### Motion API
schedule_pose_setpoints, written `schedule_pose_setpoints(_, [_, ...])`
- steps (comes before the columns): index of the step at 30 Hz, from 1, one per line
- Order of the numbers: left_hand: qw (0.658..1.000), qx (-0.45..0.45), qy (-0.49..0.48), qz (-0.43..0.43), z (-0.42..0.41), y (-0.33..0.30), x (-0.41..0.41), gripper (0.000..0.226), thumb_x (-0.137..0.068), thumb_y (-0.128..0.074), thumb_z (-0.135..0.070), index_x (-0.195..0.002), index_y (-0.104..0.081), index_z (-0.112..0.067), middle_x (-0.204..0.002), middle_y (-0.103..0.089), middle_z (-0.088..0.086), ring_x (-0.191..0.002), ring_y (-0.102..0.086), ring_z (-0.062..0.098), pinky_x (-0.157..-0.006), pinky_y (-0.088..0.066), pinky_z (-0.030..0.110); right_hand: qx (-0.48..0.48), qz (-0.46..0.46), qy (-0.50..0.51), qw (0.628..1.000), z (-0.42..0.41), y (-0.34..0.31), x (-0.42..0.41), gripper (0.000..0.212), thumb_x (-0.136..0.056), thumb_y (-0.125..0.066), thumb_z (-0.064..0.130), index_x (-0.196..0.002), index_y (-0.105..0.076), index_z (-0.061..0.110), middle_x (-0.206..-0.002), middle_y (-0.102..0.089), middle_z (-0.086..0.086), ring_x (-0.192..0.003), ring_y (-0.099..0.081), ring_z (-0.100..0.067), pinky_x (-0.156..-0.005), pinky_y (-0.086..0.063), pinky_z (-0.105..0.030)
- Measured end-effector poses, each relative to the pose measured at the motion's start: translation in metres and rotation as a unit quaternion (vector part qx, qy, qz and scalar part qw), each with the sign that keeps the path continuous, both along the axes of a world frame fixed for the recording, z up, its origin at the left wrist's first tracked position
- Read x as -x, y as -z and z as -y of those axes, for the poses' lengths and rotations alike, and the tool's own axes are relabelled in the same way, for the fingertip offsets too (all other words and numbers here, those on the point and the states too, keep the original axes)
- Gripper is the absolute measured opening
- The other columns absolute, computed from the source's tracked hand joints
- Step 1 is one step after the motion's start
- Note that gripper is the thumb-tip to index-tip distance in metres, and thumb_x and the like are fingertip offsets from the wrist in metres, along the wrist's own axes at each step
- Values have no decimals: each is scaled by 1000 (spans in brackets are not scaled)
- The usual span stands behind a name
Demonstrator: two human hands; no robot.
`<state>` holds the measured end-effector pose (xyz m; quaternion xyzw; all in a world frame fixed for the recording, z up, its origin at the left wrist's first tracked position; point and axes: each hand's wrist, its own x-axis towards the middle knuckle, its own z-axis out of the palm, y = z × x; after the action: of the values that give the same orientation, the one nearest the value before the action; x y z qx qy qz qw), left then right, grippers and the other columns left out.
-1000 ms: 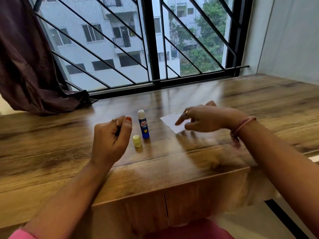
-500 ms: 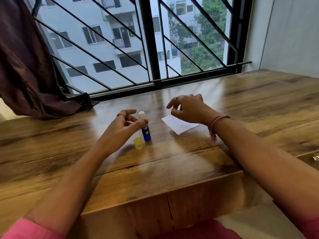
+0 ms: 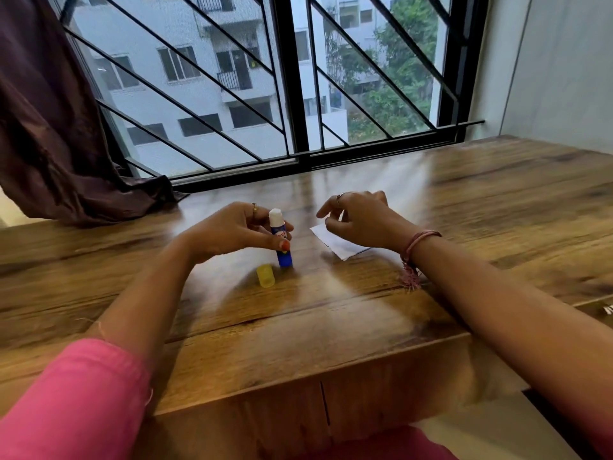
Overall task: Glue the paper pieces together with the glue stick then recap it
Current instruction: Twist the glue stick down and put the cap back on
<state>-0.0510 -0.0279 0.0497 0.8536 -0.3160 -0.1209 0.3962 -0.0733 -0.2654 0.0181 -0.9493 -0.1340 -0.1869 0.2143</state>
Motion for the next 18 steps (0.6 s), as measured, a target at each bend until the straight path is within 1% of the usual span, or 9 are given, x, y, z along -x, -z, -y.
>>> schedule_pose_setpoints(2, [999,45,0,6,2,-2,-4,43,-62,-78,-29,-102,-70,-16,-102,-74,-5,-100,-67,11,-92,-51,27,-40,-24,-36,998,-3,-1,4,23,-89,-56,25,-109,-67,26,-87,-65,11,-82,-57,-7,-82,-38,-28])
schedule_pose_setpoints(3, [997,75,-2,9,3,-4,-6,40,-62,-77,-29,-100,-71,-16,-103,-73,-6,-101,-67,12,-91,-52,26,-76,-49,-67,994,-5,-2,7,24,-89,-58,23,-112,-67,22,-93,-67,7,-83,-58,-7,-79,-41,-19])
schedule_pose_setpoints(4, [994,106,-3,13,4,-4,-7,38,-63,-77,-31,-98,-72,-18,-104,-73,-6,-101,-67,12,-90,-52,25,-117,-83,-105,984,-6,-3,10,27,-90,-59,20,-116,-66,19,-97,-68,5,-85,-59,-5,-75,-42,-9])
schedule_pose_setpoints(6, [987,161,-2,15,8,-2,-7,34,-64,-76,-36,-96,-73,-22,-106,-72,-5,-102,-67,15,-88,-53,25,-189,-160,-175,953,-7,-5,17,28,-91,-59,14,-118,-64,16,-101,-66,5,-84,-59,7,-71,-41,-2])
schedule_pose_setpoints(8, [981,194,1,8,12,5,-7,36,-66,-75,-40,-98,-73,-23,-107,-72,-2,-103,-67,18,-88,-54,28,-227,-202,-212,929,-9,-4,21,27,-92,-55,12,-117,-62,17,-104,-65,1,-78,-57,12,-64,-40,-3])
schedule_pose_setpoints(10, [981,195,8,6,15,11,-6,35,-70,-74,-38,-101,-72,-23,-105,-73,-1,-103,-66,19,-87,-54,25,-252,-218,-228,915,-11,-3,22,25,-95,-51,13,-116,-62,17,-108,-67,-5,-83,-59,4,-64,-41,-11])
schedule_pose_setpoints(12, [980,200,15,0,17,15,-4,34,-73,-72,-35,-104,-71,-21,-107,-72,1,-104,-66,19,-85,-53,23,-278,-230,-236,902,-12,-3,23,24,-97,-48,15,-116,-62,13,-96,-71,10,-80,-61,2,-62,-40,-16])
schedule_pose_setpoints(15, [971,238,12,-28,19,15,-1,37,-74,-72,-35,-105,-71,-16,-110,-71,2,-105,-65,21,-87,-53,26,-289,-235,-259,891,-12,-4,23,24,-99,-47,14,-115,-61,3,-71,-69,23,-60,-58,7,-53,-40,-9])
schedule_pose_setpoints(18, [959,276,19,-61,21,16,4,32,-74,-72,-34,-102,-73,-18,-100,-73,0,-98,-67,16,-81,-53,24,-329,-256,-286,863,-13,-5,26,21,-98,-49,14,-111,-62,5,-75,-71,18,-57,-57,5,-50,-40,-8])
